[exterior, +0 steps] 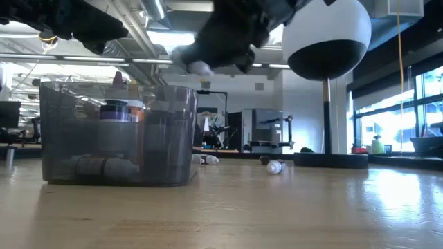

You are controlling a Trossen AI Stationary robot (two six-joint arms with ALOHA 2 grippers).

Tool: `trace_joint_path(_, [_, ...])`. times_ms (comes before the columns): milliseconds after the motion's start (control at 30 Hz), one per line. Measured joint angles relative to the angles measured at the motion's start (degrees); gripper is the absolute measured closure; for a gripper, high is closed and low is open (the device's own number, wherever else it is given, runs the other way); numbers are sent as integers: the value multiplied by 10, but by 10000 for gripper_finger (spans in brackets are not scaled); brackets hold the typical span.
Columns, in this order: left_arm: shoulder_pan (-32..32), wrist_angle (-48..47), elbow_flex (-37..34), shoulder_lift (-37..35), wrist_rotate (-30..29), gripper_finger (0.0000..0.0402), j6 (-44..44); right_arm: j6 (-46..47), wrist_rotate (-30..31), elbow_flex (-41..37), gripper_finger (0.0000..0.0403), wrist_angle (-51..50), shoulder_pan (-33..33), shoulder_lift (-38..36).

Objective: Pick & Place food coloring
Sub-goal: Put the small blue food coloring bottle into the black bin

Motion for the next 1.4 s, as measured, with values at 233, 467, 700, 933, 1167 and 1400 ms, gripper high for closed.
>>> trace_joint_path(233, [0,-1,0,0,0,313,0,-32,-46,0,317,127,0,38])
trace_joint_path(467, [0,-1,0,0,1,313,0,-30,-70,-1,317,150,0,74])
trace_joint_path(700, [0,-1,0,0,1,313,0,-30,-53,-1,317,126,-1,84])
trace_joint_path(933, [0,-1,0,0,1,313,0,-28,-64,-1,317,131,-1,107])
trace_joint_path(1167, [0,-5,0,0,0,313,0,-30,-76,0,317,136,-1,117])
trace_joint_path(1400, [0,-9,0,0,0,313,0,-32,-76,-1,303,148,-1,117])
